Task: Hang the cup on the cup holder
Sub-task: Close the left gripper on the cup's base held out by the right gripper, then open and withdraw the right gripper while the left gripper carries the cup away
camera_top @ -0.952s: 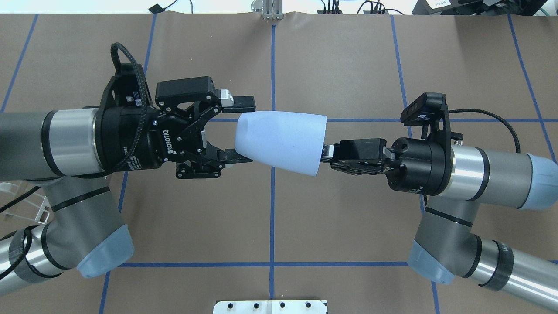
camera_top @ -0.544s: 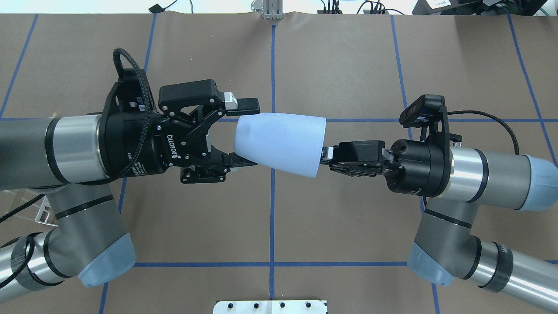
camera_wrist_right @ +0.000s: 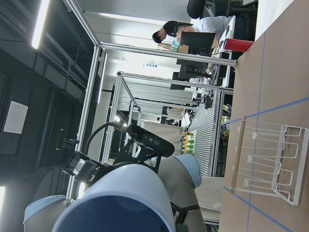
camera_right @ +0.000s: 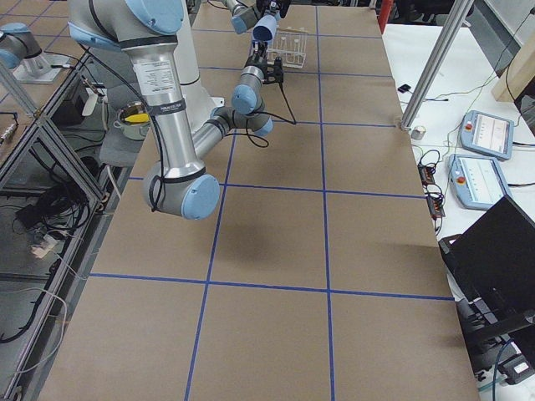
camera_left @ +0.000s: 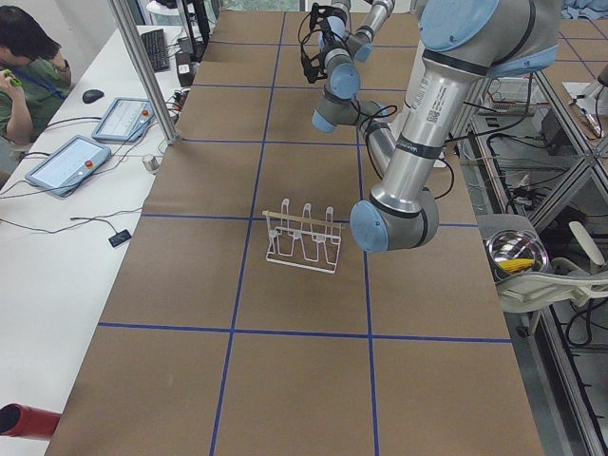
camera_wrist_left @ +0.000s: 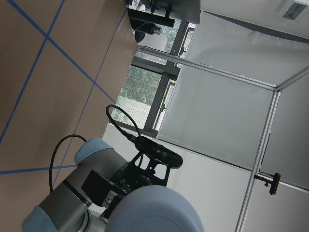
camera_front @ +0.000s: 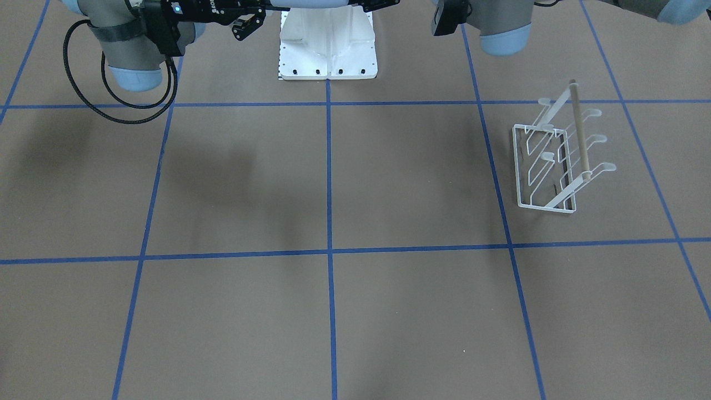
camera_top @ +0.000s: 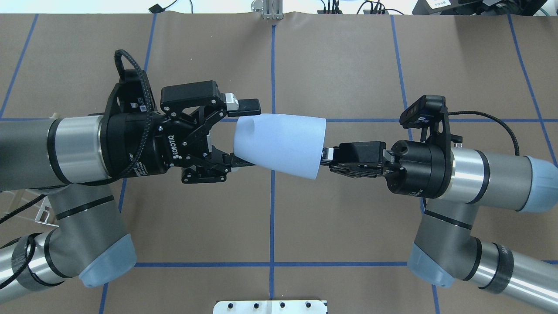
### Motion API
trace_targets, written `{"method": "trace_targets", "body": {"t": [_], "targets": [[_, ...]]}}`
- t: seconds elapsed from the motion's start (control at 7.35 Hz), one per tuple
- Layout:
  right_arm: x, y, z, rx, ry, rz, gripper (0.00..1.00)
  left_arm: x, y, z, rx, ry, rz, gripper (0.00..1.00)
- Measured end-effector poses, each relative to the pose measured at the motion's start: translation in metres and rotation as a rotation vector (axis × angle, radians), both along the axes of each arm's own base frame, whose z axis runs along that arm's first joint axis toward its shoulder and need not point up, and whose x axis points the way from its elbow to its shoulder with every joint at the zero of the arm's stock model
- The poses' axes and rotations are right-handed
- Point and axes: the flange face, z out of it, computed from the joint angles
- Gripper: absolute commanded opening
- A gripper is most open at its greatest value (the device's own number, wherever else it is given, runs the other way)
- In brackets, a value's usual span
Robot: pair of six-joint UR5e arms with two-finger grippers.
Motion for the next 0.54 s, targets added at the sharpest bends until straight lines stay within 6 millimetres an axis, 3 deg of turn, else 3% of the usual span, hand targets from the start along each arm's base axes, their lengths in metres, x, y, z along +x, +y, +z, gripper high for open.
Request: {"method": "trace_targets", "body": {"t": [0.14,0.54], "targets": [[0.0000,0.0001,-0.0001,0.000,0.000,0.000,0.99,-0.0002,0.0003,0.0011,0.000,-0.002,0.000,0.00],[0.0013,0.0003,-0.0018,-0.008,-0.008,0.001,1.00,-0.0020,0.0014,0.0047,0.016,-0.014,-0.008,0.00]]}}
